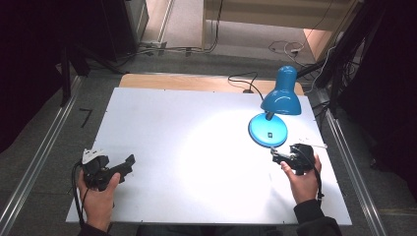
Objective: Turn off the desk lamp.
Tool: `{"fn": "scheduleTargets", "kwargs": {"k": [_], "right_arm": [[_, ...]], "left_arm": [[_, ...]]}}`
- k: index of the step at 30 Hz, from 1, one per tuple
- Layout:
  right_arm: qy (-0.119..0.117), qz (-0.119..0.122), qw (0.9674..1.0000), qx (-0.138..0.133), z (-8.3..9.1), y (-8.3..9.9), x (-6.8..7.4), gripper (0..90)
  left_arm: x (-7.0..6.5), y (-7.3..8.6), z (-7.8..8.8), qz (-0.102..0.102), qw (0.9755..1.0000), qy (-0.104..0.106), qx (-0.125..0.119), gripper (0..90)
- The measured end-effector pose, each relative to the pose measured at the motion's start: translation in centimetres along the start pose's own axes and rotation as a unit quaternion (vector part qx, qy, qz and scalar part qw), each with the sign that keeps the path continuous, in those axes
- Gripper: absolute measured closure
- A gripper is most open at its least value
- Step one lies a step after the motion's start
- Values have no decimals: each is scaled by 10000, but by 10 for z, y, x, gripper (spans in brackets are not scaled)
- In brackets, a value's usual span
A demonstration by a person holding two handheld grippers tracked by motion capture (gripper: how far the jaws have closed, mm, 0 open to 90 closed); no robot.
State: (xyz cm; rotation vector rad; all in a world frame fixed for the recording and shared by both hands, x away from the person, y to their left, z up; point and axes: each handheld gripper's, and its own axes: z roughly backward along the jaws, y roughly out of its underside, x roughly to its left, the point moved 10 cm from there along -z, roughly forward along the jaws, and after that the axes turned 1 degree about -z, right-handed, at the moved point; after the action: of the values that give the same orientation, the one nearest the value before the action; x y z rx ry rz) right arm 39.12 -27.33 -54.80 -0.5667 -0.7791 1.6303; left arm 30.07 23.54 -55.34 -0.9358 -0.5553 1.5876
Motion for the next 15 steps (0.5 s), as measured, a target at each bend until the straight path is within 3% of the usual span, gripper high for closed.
{"fn": "scheduleTargets", "kwargs": {"k": [15], "right_arm": [[17,32,10000,-17,-3,-2,2,131]], "left_arm": [[0,0,0,1,10000,8,-2,76]]}}
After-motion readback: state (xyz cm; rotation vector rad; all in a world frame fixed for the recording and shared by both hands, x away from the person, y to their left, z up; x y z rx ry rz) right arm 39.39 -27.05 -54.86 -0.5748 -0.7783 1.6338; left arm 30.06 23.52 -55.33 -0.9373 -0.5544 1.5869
